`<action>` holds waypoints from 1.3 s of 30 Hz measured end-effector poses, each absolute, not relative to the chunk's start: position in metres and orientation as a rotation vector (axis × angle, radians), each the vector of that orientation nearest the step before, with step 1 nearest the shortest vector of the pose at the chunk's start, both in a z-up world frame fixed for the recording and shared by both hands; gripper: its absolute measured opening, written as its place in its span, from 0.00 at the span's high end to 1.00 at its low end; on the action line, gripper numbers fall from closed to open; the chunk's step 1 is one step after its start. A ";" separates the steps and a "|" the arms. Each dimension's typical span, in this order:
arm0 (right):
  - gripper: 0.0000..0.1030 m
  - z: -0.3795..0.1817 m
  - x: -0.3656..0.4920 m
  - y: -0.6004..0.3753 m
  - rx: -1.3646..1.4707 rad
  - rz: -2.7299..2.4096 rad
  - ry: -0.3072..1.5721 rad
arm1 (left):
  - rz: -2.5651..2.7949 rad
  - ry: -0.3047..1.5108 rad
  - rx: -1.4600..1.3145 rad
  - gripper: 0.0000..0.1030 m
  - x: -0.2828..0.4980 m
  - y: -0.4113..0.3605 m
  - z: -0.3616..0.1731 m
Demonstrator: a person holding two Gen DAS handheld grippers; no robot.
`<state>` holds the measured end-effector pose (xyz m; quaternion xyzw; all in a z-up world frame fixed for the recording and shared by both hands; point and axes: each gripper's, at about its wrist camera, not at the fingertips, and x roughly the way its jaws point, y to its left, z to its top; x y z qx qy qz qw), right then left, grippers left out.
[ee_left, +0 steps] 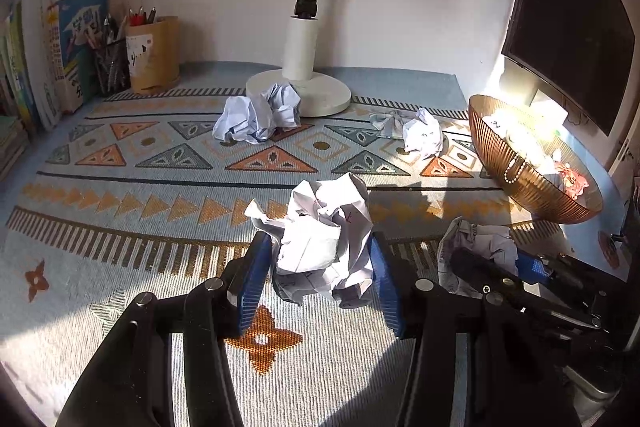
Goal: Organize objects
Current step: 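Carry both paper balls toward the amber bowl, then open both grippers to drop the paper balls into the amber bowl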
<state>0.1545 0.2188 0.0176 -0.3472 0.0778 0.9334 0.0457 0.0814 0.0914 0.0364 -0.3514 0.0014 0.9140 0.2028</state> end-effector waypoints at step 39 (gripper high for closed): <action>0.37 0.093 0.169 0.265 -0.821 2.770 0.501 | 2.550 -0.192 -0.886 0.19 0.064 0.080 0.107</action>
